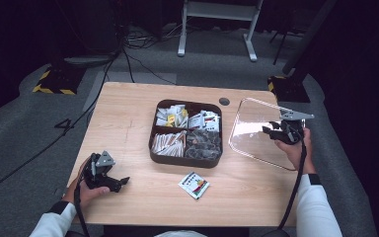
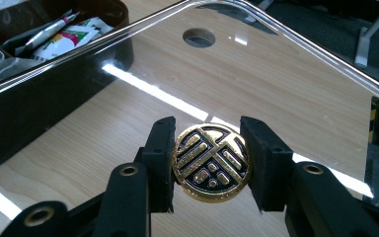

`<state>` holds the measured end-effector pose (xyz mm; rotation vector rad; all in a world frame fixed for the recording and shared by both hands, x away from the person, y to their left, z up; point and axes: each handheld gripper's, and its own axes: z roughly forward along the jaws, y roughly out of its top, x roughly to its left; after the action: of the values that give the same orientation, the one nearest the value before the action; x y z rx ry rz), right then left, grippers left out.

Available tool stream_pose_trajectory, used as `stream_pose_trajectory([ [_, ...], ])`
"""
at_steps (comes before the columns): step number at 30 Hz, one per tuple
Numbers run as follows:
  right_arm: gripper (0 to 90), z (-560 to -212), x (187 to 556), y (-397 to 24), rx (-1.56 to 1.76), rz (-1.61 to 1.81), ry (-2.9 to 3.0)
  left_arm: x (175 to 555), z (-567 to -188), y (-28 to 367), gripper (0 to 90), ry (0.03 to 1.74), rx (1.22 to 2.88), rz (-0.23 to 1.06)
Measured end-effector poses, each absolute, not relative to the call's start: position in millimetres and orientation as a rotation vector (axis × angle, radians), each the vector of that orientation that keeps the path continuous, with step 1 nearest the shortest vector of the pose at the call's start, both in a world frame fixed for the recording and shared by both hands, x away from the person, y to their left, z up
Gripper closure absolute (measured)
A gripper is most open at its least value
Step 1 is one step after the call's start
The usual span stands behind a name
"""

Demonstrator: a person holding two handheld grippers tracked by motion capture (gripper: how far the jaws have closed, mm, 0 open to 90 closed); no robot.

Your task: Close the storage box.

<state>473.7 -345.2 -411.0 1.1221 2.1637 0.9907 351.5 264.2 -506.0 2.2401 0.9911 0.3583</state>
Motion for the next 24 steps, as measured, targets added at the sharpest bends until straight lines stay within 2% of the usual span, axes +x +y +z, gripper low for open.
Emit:
stream_pose_trajectory([
  [24,59.7,-385.9,478.1,-306.4,1.002,1.031,2.232,351.4,-506.0,264.1,0.5,0.992,2.240,0.357],
])
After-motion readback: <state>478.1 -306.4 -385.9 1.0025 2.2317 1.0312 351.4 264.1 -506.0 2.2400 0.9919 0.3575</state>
